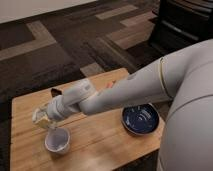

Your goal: Place the white sponge in the ceramic cup

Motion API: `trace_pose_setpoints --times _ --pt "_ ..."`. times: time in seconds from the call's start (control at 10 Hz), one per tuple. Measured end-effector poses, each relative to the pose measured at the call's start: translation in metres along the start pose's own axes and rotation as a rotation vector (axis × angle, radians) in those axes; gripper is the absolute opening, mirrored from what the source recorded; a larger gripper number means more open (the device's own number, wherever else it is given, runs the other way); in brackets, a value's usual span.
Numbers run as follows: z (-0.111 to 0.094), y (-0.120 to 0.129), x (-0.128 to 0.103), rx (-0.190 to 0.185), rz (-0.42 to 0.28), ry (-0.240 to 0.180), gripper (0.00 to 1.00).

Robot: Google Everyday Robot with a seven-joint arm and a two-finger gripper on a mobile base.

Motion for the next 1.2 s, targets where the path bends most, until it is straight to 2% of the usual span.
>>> trace_pose_setpoints --times 0.1,0.5,0.7,0.8,0.9,1.2 --pt "-0.001 0.000 -0.001 0.002 -0.005 0.002 0.00" --pt "-0.015 0.014 -0.028 0.041 -0.097 0.005 0.00" --pt "-0.013 0.020 -0.032 0.030 -0.097 -0.012 0.00" --pt "-0.005 0.029 -0.031 0.002 -0.087 -0.030 0.00" --pt "-0.002 0.032 -0.029 -0.010 -0.077 -0.042 0.00" --pt "0.000 0.041 -0.020 -0.017 -0.052 -0.074 0.00"
